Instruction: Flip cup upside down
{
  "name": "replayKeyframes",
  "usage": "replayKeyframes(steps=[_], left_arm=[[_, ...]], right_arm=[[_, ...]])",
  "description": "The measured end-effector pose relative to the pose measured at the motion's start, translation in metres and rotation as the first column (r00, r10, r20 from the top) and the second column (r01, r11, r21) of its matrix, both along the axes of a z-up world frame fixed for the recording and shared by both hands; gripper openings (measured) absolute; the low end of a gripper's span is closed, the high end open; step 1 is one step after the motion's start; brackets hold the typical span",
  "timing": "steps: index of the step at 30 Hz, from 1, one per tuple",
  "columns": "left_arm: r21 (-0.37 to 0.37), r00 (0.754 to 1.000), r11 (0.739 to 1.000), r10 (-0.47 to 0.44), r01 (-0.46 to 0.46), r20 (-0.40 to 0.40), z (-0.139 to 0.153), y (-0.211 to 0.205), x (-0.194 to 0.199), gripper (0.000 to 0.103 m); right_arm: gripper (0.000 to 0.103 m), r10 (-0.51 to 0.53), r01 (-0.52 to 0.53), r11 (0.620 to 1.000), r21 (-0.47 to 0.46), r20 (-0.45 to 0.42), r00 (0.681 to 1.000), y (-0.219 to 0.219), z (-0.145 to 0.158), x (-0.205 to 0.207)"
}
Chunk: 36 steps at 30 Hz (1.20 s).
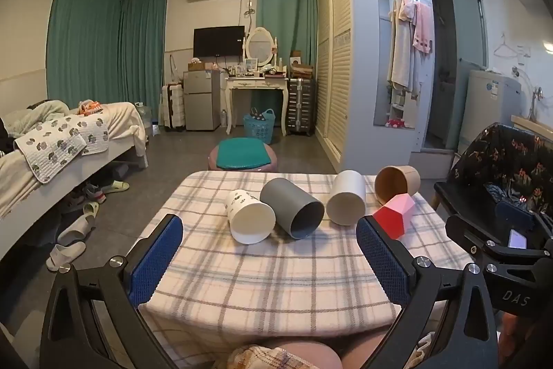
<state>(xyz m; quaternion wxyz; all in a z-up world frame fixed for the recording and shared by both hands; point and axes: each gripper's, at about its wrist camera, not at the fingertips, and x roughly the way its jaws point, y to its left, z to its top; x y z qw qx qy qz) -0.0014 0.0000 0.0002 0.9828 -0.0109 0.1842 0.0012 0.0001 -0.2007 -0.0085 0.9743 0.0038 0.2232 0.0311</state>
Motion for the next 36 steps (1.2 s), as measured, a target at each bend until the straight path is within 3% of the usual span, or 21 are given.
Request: replayKeyframes(steps=[2, 5, 36], left_arm=[[-0.031, 1.000, 1.000, 0.003, -0.004, -0.030, -0.0013, 0.0058, 0.0043, 0.103], [-0.005, 1.000, 1.000, 0.008, -0.008, -0.014, -0.0059, 0.0021, 0.0023, 0.103], [-0.023, 1.000, 1.000, 0.005, -0.006, -0.022, -0.0027, 0.0076, 0.0018, 0.103]], right_arm=[[0.103, 0.000, 0.000, 1.000, 0.001, 0.000, 1.000, -0.0002, -0.0002, -0.0001], [0.103, 0.000, 0.000, 1.000, 0.002, -0.002, 1.000, -0.0003, -0.0006, 0.0002], [0.103, -0.004, 0.004, 1.000, 0.005, -0.015, 1.000, 0.0010, -0.0072, -0.0026]])
